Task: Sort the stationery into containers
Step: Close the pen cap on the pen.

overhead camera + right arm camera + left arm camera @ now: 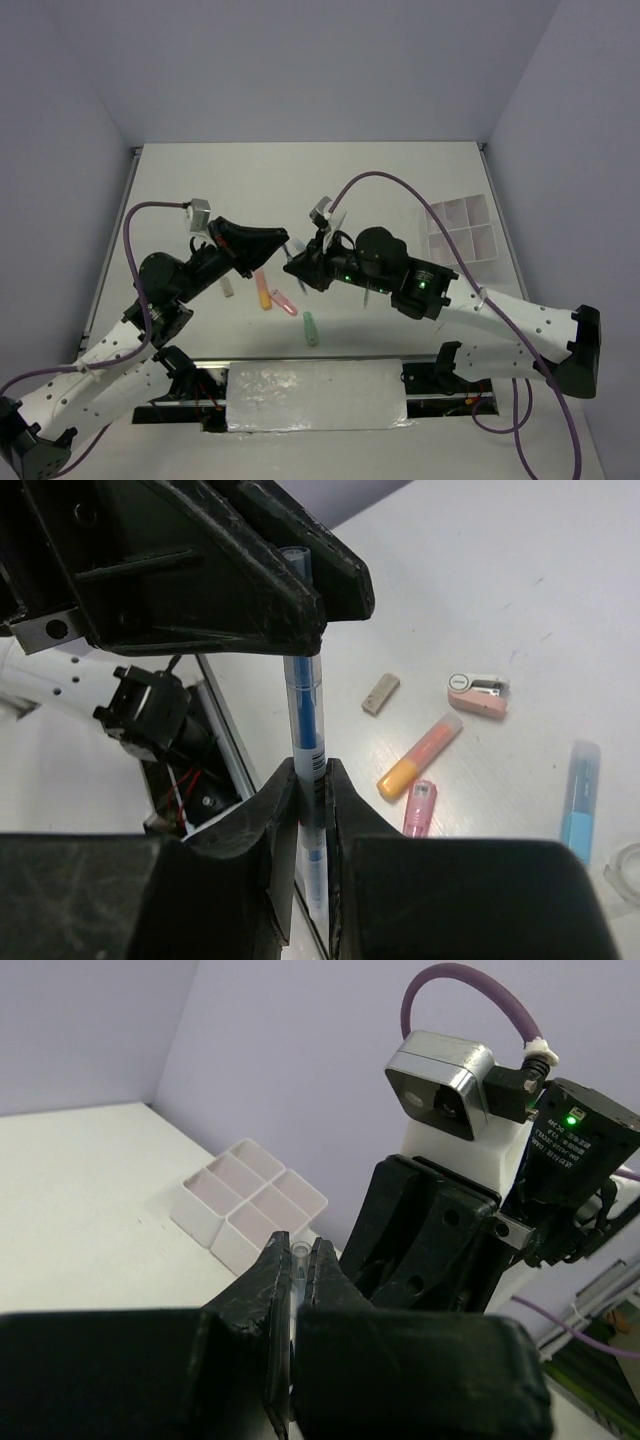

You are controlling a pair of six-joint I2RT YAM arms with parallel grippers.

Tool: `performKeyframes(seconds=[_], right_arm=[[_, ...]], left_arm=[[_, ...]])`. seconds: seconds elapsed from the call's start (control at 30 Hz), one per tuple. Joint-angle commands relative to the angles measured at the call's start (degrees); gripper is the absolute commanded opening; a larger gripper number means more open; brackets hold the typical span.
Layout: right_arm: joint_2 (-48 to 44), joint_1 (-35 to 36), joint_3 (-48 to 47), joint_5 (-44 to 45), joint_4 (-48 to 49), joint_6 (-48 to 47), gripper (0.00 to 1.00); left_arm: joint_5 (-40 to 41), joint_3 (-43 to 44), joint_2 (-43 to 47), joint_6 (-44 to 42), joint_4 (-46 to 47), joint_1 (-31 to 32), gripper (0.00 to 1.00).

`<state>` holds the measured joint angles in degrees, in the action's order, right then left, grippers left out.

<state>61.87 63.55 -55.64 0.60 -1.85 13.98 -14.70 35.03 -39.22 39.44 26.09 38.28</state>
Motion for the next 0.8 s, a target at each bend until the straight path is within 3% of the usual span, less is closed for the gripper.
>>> performKeyframes(seconds=[0.0,0.3,0.5,0.77], right_arm=[[-0.08,-4.92,-11.22,0.37,9.68,-1.05,0.00],[6.77,-7.38,-21.61,-2.71,6.60,-2.81,0.00],[6.86,-7.74,-20.57,-3.41,6.68,-3.34,0.00],[10.46,-9.41,-18.45,-6.13,7.21,-4.49,0.00]], left_arm=[[-5.87,-4.52,-0.24,0.46,-4.56,2.76,0.00],[-2.36,-5.15,-2.79,-1.03,-3.14,10.23,0.00],[0.81,-5.14,-2.35,-2.26,-4.29,12.61,0.00],[-7.09,2.22,-7.17,-5.95,-6.57,12.69,0.00]])
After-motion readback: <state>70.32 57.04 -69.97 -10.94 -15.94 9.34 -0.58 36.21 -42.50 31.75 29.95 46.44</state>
